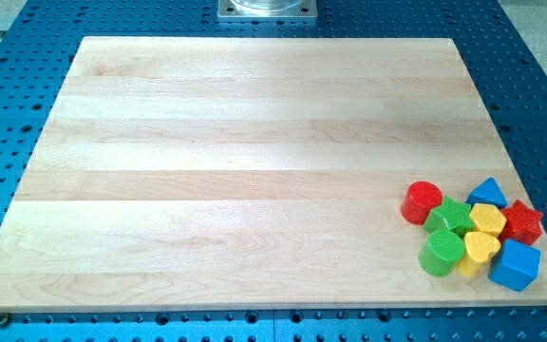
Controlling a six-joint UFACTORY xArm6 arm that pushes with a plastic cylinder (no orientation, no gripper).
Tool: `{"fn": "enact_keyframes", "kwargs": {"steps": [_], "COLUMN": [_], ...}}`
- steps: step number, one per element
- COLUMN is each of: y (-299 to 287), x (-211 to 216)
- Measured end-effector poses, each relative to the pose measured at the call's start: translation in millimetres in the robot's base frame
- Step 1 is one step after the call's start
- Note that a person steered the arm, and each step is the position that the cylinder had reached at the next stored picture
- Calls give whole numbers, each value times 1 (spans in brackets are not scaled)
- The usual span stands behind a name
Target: Push the cube into the hexagon
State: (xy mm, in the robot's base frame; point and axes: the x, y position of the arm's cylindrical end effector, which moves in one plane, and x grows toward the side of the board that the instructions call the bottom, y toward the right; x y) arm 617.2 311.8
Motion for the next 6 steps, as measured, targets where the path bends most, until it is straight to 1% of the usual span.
{"fn": "enact_keyframes", "kwargs": {"steps": [4,6], "y": [-57,-61], "x": [0,0]}}
